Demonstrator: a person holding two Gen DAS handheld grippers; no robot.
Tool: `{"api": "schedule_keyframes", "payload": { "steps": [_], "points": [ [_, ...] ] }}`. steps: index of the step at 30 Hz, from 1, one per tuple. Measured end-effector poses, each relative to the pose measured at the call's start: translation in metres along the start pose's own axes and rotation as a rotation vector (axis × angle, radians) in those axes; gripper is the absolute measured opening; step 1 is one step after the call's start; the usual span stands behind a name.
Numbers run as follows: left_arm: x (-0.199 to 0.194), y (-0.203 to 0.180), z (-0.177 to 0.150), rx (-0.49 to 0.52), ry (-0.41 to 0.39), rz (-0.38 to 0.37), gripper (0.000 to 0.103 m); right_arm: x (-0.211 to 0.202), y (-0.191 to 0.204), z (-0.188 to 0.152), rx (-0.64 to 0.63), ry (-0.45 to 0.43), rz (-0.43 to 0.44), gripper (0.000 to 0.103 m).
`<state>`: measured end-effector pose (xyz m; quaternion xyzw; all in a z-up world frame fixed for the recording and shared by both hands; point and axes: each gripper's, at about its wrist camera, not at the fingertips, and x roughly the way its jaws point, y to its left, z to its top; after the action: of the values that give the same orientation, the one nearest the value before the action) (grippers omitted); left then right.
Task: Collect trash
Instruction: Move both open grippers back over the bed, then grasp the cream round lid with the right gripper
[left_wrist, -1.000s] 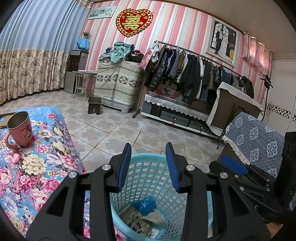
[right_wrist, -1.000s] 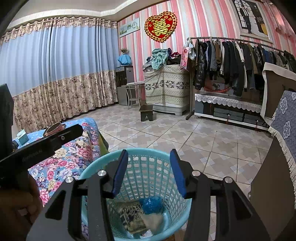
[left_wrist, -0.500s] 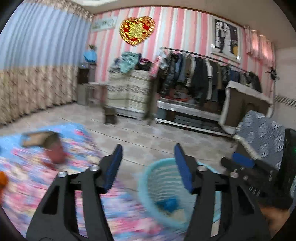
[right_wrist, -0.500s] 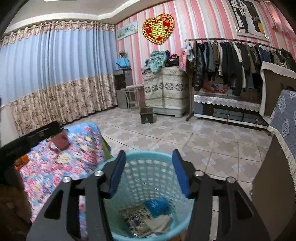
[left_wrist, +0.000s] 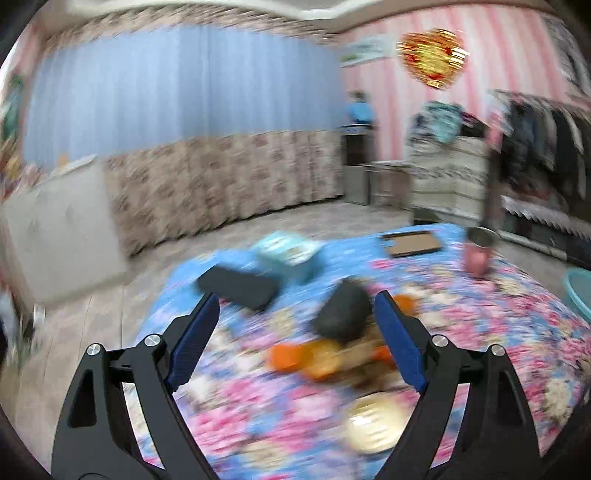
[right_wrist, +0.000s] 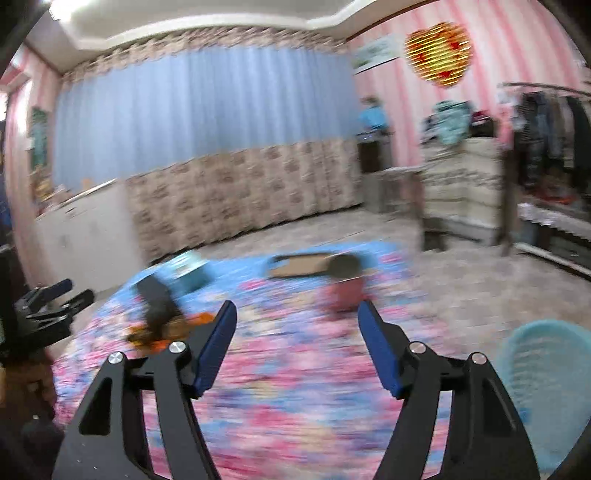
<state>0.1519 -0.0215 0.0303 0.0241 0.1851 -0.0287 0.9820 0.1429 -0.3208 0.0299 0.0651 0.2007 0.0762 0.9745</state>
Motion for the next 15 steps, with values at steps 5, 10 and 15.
{"api": "schedule_keyframes", "payload": {
  "steps": [5,10,15],
  "points": [
    [0.015,0.060,-0.022,-0.187,0.109,-0.016,0.084,0.053,0.099,-0.041,-0.094,0.139,0.162,0.070],
    [0.016,0.081,-0.028,-0.248,0.111,-0.011,0.084,0.088,0.155,-0.072,-0.174,0.263,0.181,0.074],
    [0.017,0.079,-0.032,-0.241,0.117,-0.020,0.084,0.107,0.168,-0.077,-0.179,0.329,0.146,0.075]
  ]
}}
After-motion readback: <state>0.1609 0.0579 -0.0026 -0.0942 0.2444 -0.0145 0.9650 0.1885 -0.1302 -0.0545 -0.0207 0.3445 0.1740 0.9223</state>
